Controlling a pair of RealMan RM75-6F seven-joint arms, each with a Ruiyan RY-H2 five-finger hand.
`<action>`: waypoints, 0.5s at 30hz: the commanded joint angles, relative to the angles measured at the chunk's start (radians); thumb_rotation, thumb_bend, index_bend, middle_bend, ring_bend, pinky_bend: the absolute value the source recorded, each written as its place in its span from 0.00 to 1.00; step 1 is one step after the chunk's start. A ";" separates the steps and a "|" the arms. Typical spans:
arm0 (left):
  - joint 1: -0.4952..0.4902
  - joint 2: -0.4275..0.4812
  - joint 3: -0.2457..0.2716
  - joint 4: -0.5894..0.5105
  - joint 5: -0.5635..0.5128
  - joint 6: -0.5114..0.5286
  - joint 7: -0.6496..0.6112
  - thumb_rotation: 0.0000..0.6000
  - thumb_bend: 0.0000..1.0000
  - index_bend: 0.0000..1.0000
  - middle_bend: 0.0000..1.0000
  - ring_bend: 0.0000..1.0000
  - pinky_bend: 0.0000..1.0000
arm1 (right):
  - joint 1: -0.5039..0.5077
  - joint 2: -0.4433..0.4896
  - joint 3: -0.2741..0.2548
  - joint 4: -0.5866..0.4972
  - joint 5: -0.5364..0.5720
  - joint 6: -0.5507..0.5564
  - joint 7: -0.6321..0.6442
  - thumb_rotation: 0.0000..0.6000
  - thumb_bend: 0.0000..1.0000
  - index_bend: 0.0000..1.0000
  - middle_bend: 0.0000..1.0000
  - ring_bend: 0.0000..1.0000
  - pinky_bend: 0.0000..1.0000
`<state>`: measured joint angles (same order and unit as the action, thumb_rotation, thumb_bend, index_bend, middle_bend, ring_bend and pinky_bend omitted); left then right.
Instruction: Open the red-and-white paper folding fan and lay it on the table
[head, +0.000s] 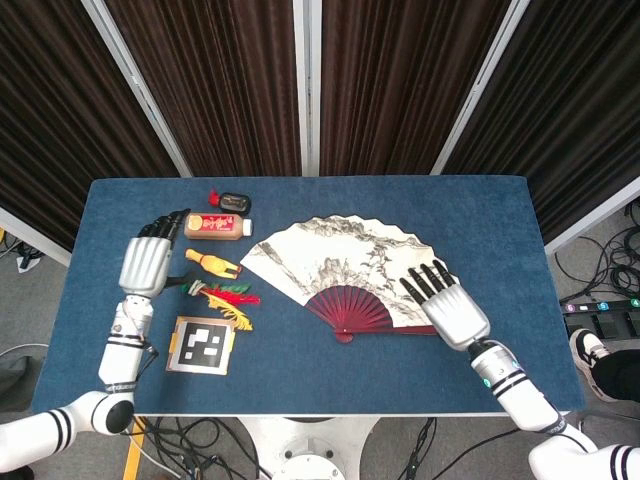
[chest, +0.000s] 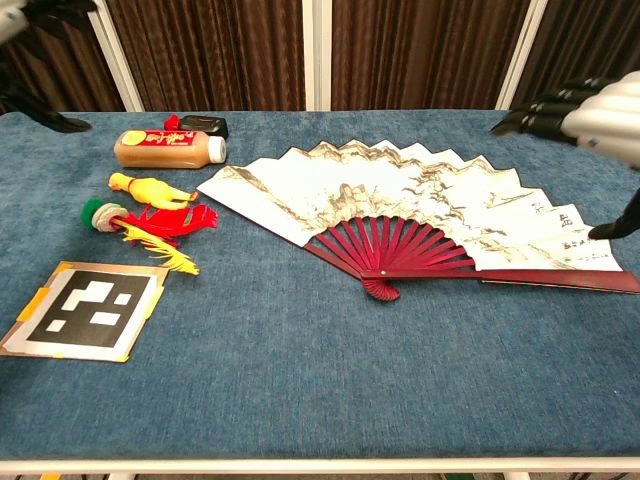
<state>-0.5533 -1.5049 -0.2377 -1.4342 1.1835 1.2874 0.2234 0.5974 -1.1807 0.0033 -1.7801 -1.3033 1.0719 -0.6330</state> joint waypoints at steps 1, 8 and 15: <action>0.056 0.056 0.027 -0.011 0.033 0.042 -0.050 1.00 0.08 0.16 0.26 0.21 0.28 | -0.079 0.117 0.044 0.019 0.048 0.043 0.315 1.00 0.25 0.02 0.25 0.11 0.13; 0.185 0.176 0.125 -0.018 0.103 0.097 -0.165 1.00 0.08 0.19 0.26 0.21 0.21 | -0.208 0.186 0.018 0.112 0.028 0.109 0.587 1.00 0.27 0.00 0.11 0.00 0.00; 0.340 0.243 0.210 -0.096 0.137 0.221 -0.194 1.00 0.08 0.19 0.26 0.21 0.20 | -0.362 0.186 -0.029 0.139 -0.070 0.299 0.691 1.00 0.27 0.00 0.08 0.00 0.00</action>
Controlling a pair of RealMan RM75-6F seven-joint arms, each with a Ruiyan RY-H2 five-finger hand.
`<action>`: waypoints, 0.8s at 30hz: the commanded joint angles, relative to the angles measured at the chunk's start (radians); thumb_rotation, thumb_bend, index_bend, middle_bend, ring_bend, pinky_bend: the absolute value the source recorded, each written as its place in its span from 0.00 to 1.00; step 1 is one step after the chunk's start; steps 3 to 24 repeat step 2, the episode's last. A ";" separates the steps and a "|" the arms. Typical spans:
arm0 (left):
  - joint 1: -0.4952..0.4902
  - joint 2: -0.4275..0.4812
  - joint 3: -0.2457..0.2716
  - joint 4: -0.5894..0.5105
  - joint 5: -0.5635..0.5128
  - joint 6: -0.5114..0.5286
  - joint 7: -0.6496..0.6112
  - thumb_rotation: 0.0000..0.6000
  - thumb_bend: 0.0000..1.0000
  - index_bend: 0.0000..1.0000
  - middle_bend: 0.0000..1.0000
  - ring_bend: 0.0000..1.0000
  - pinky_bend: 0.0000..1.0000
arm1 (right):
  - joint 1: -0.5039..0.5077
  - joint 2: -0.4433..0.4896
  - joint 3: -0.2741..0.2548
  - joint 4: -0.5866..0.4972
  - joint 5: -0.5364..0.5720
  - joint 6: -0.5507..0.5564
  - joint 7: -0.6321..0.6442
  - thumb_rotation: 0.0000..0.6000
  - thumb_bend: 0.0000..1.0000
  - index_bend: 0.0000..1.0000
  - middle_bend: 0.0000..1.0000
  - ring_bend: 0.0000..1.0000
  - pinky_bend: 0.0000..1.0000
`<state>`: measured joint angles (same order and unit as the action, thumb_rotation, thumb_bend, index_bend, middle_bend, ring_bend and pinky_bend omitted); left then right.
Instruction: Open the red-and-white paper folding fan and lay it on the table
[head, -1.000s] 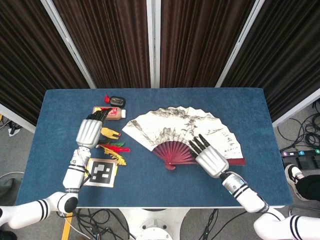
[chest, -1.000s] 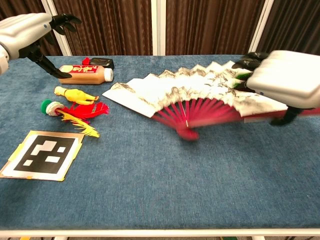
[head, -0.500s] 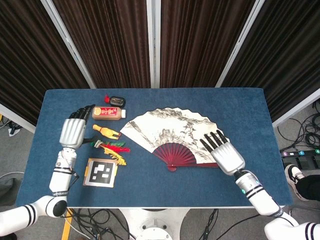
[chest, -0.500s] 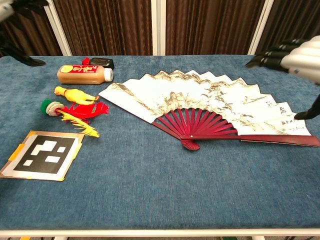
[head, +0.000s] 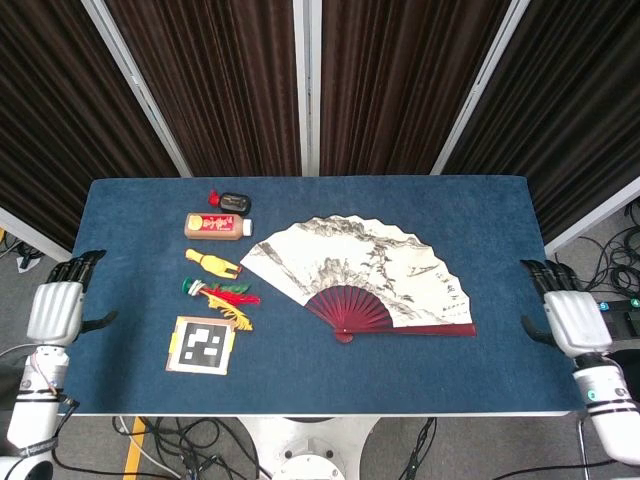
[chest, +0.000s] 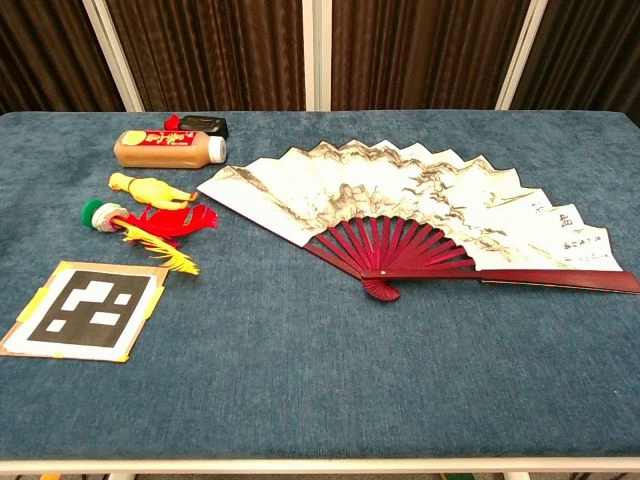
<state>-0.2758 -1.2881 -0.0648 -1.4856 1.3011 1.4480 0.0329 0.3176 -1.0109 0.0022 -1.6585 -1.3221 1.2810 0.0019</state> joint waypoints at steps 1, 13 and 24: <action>0.087 0.032 0.050 -0.064 0.027 0.084 0.003 1.00 0.08 0.19 0.26 0.21 0.20 | -0.102 0.020 -0.034 0.011 -0.063 0.112 0.065 1.00 0.27 0.00 0.08 0.00 0.00; 0.103 0.036 0.058 -0.078 0.034 0.101 0.007 1.00 0.08 0.19 0.26 0.21 0.20 | -0.114 0.022 -0.037 0.006 -0.070 0.127 0.068 1.00 0.27 0.00 0.08 0.00 0.00; 0.103 0.036 0.058 -0.078 0.034 0.101 0.007 1.00 0.08 0.19 0.26 0.21 0.20 | -0.114 0.022 -0.037 0.006 -0.070 0.127 0.068 1.00 0.27 0.00 0.08 0.00 0.00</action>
